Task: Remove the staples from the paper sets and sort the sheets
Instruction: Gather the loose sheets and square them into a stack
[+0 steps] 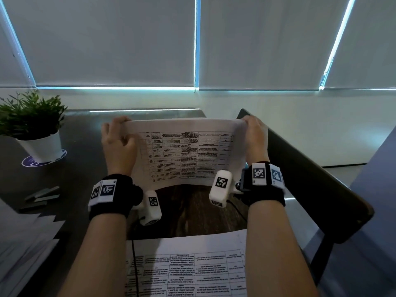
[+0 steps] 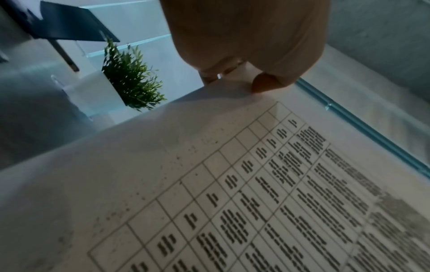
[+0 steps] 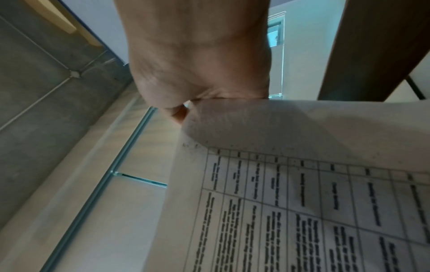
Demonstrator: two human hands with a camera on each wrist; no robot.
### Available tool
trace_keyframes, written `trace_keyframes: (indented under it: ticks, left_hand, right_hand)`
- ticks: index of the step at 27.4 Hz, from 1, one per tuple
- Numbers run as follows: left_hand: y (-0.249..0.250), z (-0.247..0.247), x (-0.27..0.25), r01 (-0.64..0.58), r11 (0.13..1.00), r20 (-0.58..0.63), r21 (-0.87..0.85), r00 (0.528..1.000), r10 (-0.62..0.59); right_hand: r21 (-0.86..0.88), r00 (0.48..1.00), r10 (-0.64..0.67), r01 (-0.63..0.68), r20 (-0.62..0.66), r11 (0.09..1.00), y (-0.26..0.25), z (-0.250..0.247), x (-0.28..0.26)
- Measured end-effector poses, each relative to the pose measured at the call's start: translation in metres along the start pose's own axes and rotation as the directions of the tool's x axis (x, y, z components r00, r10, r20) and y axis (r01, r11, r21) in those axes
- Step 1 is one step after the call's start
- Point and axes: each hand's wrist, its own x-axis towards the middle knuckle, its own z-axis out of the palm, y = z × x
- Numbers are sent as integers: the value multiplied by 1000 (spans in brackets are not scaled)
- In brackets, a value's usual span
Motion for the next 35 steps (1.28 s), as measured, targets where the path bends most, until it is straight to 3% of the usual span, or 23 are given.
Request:
trace_keyframes:
  ticks: [3, 5, 7, 9, 11, 14, 17, 20, 22, 23, 25, 26, 27, 31, 35]
  left_hand:
    - [0, 0, -2, -17, 998, 2, -64, 1000, 17]
    - [0, 0, -2, 53, 983, -2, -177, 999, -54]
    - [-5, 0, -2, 177, 941, 6, -288, 983, -183]
    - [-13, 0, -1, 254, 913, 17, -320, 965, -262]
    - [-19, -1, 4, 284, 908, 27, -309, 956, -291]
    - [-23, 0, 5, 363, 893, 111, -265, 932, -345]
    - [-28, 5, -3, 489, 855, 225, -171, 865, -450]
    - [-20, 6, 5, 392, 885, 97, -250, 920, -380]
    - [-22, 9, 11, 364, 892, 44, -269, 930, -366]
    - [-28, 10, 6, 394, 890, 63, -227, 918, -391]
    - [-42, 15, -8, 545, 833, 173, -101, 834, -524]
    - [-43, 16, -15, 592, 804, 209, -53, 794, -571]
    - [-42, 17, -17, 595, 804, 221, -23, 787, -576]
    - [-3, 12, 10, 433, 901, 66, -33, 900, -430]
    - [28, 8, 27, 423, 906, 63, -7, 904, -422]
  right_hand:
    - [-92, 999, -39, 38, -17, 995, 2, -1, 0]
    - [-73, 997, -61, 58, -42, 996, 2, -4, -3]
    - [-26, 992, -56, 59, 116, 998, 4, -14, -7]
    - [44, 926, -23, 7, 376, 999, 12, -30, -9]
    - [23, 866, 44, -65, 498, 998, 21, -40, -9]
    - [-102, 902, 80, -40, 425, 994, 35, -33, -6]
    - [-46, 929, 88, -77, 358, 996, 34, -14, -7]
    - [9, 945, -7, 4, 327, 1000, 17, -7, -5]
    - [32, 950, 10, -22, 313, 999, 23, -10, -3]
    - [8, 947, 61, -67, 314, 998, 34, -12, -3]
    - [-102, 912, 233, -211, 339, 972, 60, -14, -4]
    - [-150, 894, 283, -245, 347, 958, 71, -12, -2]
    - [-169, 897, 281, -235, 343, 957, 72, -9, 0]
    - [-119, 974, 104, -81, 203, 990, 36, 0, 7]
    - [-96, 983, 25, -7, 181, 995, 0, -8, -5]
